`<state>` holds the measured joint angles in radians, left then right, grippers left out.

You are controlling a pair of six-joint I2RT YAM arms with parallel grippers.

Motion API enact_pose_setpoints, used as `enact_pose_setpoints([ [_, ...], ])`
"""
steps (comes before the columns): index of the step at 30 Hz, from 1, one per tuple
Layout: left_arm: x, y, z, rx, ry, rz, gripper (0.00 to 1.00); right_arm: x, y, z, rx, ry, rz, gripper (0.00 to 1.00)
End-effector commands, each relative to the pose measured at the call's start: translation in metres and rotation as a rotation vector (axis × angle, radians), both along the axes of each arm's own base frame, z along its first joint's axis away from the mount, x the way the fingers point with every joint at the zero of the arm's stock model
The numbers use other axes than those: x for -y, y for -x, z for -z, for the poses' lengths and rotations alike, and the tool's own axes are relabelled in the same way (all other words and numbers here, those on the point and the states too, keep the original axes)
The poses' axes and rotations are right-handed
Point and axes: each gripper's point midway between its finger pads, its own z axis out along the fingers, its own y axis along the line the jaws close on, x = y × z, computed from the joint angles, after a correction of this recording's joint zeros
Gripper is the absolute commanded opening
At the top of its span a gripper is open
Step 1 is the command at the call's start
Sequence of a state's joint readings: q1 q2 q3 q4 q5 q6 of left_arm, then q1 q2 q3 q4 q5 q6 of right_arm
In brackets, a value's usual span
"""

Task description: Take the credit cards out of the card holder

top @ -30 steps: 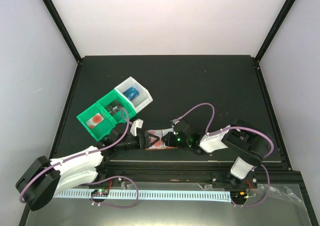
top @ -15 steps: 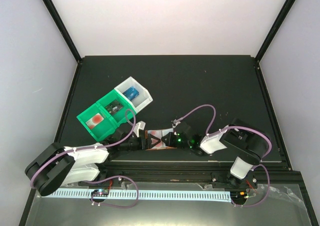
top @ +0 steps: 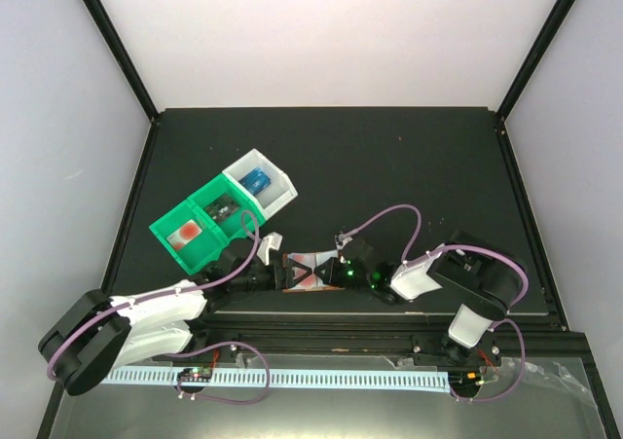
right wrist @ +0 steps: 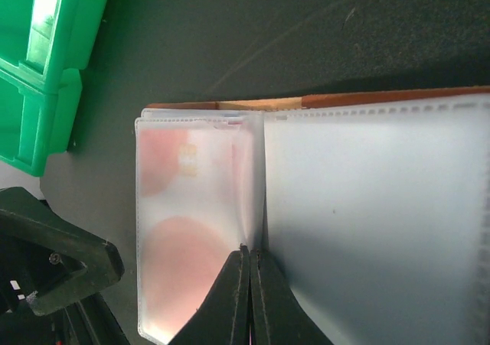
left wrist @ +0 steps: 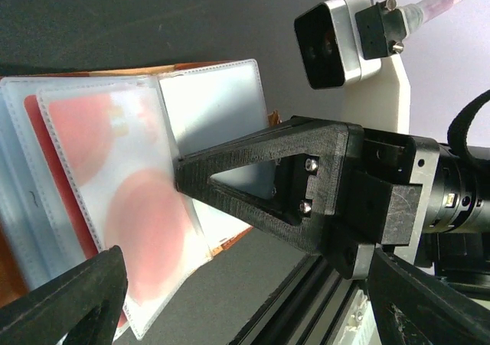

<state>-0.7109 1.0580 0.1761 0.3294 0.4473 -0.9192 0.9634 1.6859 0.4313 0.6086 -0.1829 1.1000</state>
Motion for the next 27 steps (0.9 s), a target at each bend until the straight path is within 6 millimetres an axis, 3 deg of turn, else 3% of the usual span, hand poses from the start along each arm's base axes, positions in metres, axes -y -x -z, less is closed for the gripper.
enact_pose_setpoints([
  [1, 0.003, -0.006, -0.007, 0.038, -0.017, 0.001, 0.88, 0.019, 0.018, 0.029, -0.076, 0.091, -0.010, 0.03],
  [17, 0.003, -0.005, 0.004, 0.015, -0.023, -0.005, 0.92, 0.020, 0.019, 0.029, -0.082, 0.074, 0.003, 0.03],
  [27, 0.010, -0.005, 0.000, 0.012, 0.005, 0.020, 0.86, 0.015, 0.021, 0.028, -0.089, 0.053, -0.009, 0.04],
])
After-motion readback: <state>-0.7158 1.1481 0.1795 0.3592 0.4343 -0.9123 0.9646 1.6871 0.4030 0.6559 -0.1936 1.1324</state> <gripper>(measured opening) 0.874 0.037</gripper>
